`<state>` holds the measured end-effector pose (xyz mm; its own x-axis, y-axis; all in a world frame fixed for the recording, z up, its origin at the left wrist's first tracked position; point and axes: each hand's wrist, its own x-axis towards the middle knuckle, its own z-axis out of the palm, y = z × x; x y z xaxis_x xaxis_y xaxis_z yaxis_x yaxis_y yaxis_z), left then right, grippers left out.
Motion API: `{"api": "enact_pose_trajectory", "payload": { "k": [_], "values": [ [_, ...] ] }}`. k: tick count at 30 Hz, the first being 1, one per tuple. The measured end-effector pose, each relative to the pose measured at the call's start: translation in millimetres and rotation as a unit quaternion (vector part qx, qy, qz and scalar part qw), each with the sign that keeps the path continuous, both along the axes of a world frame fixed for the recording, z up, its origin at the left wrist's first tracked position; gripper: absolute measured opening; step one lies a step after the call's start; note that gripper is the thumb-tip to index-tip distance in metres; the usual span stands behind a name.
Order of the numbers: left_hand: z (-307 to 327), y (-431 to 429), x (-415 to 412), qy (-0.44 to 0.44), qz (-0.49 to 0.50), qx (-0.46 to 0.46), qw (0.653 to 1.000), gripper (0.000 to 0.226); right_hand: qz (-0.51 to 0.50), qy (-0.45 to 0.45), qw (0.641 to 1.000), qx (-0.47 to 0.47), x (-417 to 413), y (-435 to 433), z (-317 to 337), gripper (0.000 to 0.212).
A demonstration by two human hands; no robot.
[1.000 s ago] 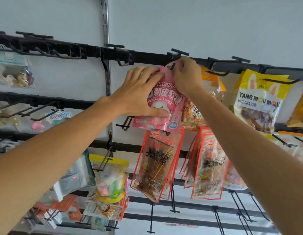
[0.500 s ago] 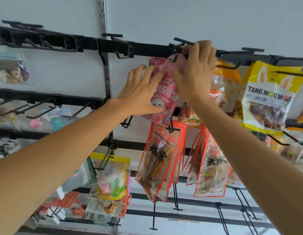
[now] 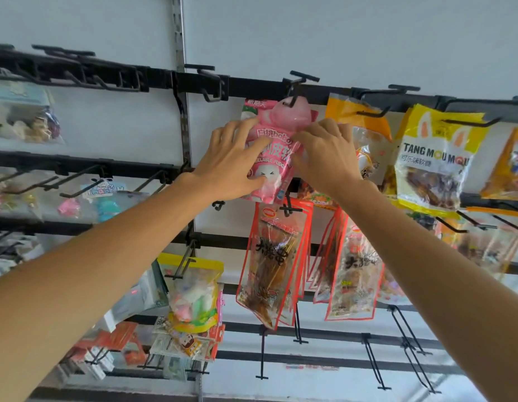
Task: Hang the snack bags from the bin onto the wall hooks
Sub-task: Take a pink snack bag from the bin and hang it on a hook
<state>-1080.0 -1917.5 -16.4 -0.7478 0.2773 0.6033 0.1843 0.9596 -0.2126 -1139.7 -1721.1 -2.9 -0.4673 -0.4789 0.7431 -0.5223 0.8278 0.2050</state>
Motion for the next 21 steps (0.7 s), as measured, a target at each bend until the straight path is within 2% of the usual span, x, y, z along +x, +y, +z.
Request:
{"api": "enact_pose_trajectory", "payload": {
  "k": [5,10,14,17,21],
  "values": [
    [-4,-5,22,-0.036,-0.008,-0.012,0.999,0.064,0.029,-0.023,0.999,0.016,27,5,-3,0.032],
    [-3,-1,46,-0.103,-0.002,-0.009,0.995,0.059,0.054,-0.143,0.988,0.023,50,6,1,0.037],
    [2,0,69,-0.176,0.018,-0.013,0.984,0.057,0.044,-0.253,0.966,0.028,65,5,2,0.044],
    [7,-2,86,-0.218,0.028,0.004,0.976,0.055,0.048,-0.293,0.954,0.039,79,6,-1,0.043],
    [10,0,117,-0.232,0.058,0.027,0.971,0.053,0.047,-0.314,0.947,0.049,100,11,-7,0.046]
  ]
}}
